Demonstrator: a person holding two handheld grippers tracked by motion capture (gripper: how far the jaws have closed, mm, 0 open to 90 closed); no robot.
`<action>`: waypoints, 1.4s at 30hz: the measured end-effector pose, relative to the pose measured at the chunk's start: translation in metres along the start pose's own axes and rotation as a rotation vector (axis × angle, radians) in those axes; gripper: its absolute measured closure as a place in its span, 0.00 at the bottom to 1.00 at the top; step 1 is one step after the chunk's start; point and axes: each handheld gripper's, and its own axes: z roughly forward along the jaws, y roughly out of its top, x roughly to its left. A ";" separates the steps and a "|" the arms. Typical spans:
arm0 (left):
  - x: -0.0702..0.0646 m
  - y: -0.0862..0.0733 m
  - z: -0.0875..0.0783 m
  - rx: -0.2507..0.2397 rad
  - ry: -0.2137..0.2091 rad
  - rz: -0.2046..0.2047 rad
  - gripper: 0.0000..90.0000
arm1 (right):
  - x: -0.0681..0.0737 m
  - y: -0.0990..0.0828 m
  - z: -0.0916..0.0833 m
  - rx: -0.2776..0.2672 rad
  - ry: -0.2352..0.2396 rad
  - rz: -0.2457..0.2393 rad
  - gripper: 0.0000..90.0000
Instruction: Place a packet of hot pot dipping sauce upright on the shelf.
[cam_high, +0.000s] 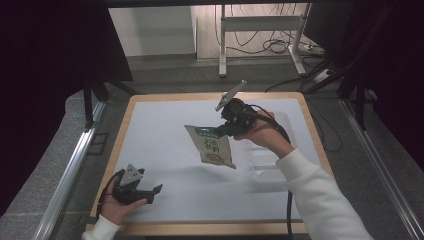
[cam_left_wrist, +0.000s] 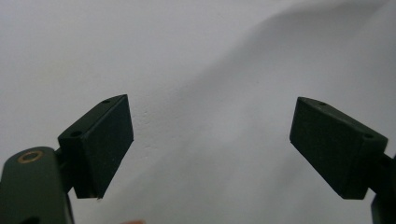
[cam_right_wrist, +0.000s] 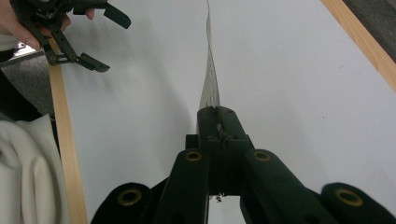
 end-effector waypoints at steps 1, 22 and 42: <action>0.000 0.000 0.000 0.000 0.000 0.000 0.15 | 0.000 0.000 -0.001 0.000 0.000 0.002 1.00; 0.000 0.000 0.001 0.004 -0.002 0.003 0.15 | -0.009 -0.003 -0.032 -0.039 -0.046 0.005 1.00; -0.001 0.000 0.001 0.006 0.000 0.003 0.15 | -0.022 -0.014 -0.070 -0.065 -0.109 0.041 1.00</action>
